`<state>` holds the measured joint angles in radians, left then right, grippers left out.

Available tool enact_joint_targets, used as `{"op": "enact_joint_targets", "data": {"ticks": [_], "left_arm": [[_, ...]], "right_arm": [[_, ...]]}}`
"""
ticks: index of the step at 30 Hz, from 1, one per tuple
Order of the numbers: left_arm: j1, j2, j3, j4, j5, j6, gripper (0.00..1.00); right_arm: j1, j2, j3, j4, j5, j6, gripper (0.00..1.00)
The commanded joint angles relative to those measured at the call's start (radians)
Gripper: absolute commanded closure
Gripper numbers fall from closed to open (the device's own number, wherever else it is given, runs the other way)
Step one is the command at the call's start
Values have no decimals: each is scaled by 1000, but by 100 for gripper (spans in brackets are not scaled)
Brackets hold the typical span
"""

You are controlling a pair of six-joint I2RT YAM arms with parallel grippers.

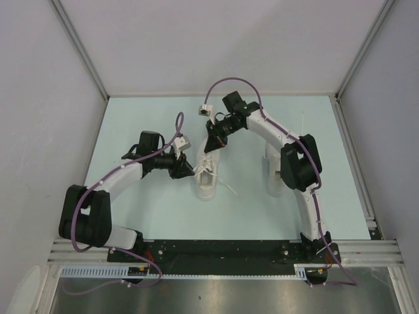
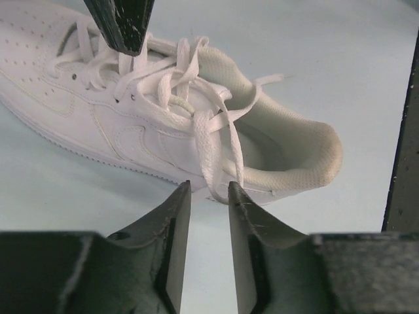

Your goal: Tie the shoes

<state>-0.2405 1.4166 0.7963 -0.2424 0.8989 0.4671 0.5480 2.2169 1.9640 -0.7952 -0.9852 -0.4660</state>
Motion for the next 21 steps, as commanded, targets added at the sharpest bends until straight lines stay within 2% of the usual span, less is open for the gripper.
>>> {"op": "enact_joint_targets", "data": {"ticks": [1, 4, 9, 16, 21], "left_arm": [[26, -103, -5, 84, 80, -48, 63], [32, -119, 24, 175, 52, -155, 61], [15, -18, 89, 272, -3, -355, 54], [-23, 53, 136, 210, -44, -403, 57], [-23, 68, 133, 187, -48, -432, 59]], "right_arm": [[-6, -92, -37, 76, -41, 44, 100], [-8, -111, -65, 105, -44, 59, 100], [-10, -111, -70, 128, -38, 73, 100], [-37, -109, -50, 99, -37, 93, 100], [-65, -155, -100, 83, -26, 96, 82]]}}
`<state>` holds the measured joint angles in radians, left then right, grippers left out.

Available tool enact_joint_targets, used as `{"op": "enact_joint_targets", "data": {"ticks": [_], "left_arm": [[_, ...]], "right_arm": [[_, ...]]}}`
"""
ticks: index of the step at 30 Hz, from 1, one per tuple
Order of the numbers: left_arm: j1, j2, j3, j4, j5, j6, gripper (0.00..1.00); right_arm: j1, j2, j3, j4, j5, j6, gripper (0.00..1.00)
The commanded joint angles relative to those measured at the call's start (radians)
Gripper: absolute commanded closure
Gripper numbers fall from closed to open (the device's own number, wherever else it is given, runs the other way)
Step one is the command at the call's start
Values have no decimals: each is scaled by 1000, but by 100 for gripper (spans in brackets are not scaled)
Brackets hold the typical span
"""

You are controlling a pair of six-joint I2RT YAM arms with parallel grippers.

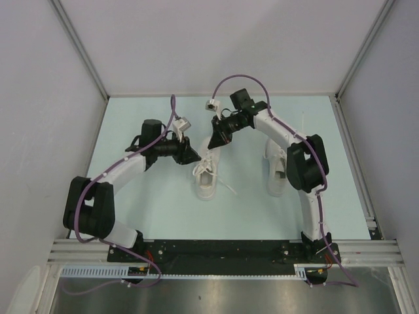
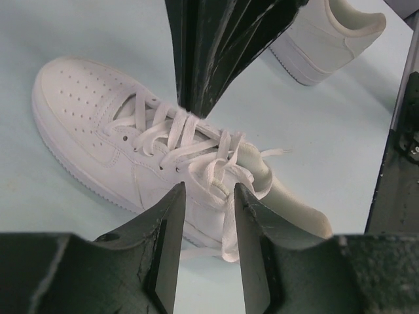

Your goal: Tie the shoes

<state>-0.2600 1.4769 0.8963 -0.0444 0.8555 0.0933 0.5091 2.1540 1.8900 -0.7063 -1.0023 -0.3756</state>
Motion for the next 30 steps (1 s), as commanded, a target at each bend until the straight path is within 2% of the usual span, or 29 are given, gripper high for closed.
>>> {"op": "enact_joint_targets", "data": {"ticks": [1, 10, 15, 22, 25, 30], "left_arm": [[-4, 14, 35, -23, -1, -61, 60], [-12, 54, 53, -31, 28, -78, 64], [-12, 69, 62, -28, 39, -79, 73], [-12, 71, 79, -2, 71, -75, 94], [-12, 69, 82, 15, 82, -81, 99], [-12, 66, 81, 32, 80, -87, 100]], "right_arm": [[-35, -101, -41, -12, -6, 3, 80], [-61, -238, -290, -6, 36, -34, 50], [-58, -269, -364, 31, 44, -26, 50], [-55, -270, -431, 80, 59, -22, 47], [-50, -269, -459, 105, 62, -19, 45], [-35, -296, -541, 209, 57, 6, 45]]}}
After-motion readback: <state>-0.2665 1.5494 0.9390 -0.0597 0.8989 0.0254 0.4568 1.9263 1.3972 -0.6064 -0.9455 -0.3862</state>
